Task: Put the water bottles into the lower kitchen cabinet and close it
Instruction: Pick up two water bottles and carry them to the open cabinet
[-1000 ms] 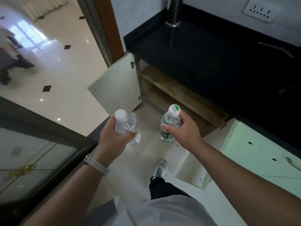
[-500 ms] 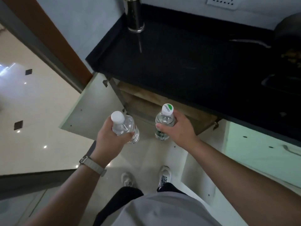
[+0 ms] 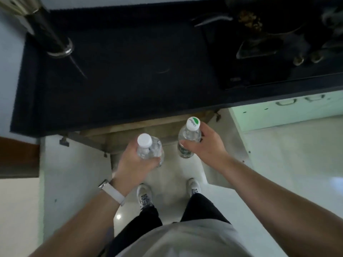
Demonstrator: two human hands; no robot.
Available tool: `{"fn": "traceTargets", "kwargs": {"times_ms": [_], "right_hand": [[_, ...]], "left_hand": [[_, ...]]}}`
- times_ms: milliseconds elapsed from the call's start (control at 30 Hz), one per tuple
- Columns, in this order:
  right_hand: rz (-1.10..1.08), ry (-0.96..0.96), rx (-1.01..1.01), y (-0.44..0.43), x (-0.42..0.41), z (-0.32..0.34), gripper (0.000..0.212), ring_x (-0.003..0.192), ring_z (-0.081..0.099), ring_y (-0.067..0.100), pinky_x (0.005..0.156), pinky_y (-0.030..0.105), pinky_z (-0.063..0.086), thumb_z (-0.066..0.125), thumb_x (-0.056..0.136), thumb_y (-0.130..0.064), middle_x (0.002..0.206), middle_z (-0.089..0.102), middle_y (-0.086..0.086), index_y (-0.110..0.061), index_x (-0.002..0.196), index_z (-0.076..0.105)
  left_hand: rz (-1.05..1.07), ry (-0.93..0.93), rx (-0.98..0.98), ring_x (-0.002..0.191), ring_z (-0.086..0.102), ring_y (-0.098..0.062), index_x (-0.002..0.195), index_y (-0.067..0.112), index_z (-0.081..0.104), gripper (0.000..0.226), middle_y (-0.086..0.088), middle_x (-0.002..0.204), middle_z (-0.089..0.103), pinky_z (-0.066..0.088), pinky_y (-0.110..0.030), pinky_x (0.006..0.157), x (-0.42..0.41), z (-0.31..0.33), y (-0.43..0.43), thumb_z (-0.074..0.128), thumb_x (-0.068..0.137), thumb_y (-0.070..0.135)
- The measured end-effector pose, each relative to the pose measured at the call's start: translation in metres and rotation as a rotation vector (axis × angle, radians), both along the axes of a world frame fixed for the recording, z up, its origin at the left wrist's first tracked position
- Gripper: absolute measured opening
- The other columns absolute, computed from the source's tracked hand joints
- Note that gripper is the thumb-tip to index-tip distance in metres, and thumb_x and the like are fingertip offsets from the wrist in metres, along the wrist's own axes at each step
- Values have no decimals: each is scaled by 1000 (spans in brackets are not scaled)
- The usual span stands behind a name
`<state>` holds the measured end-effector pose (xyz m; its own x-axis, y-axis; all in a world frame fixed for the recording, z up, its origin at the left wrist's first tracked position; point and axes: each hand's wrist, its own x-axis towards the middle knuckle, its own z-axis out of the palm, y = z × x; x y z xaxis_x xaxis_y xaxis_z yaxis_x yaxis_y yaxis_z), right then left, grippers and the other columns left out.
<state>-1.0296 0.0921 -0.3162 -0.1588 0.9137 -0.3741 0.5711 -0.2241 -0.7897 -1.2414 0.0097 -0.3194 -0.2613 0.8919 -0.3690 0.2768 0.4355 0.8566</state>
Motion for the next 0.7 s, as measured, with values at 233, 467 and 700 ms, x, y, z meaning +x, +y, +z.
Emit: {"fn": "traceTargets", "kwargs": {"times_ms": [233, 467, 700], "right_hand": [[-263, 42, 3, -18, -8, -25, 56, 100, 64, 5, 88, 36, 55, 85, 66, -45, 109, 65, -19, -52, 111, 52], [-308, 57, -22, -23, 7, -76, 52, 98, 64, 2, 89, 37, 56, 85, 69, -39, 109, 65, -20, -57, 105, 53], [-269, 64, -1, -9, 15, -180, 51, 96, 65, 4, 86, 32, 55, 86, 69, -37, 104, 65, -20, -54, 105, 54]], "left_hand": [[-317, -54, -40, 63, 62, 1, 95, -9, 60, 25, 10, 68, 65, 47, -11, 56, -15, -32, 19, 67, 77, -25], [-265, -46, -94, 88, 69, -1, 103, 16, 64, 40, 1, 92, 71, 54, -20, 73, -11, -91, 24, 79, 73, -6], [-166, 52, -75, 92, 60, 8, 110, 36, 56, 58, 17, 105, 65, 43, -1, 71, -1, -186, 44, 88, 71, 9]]}}
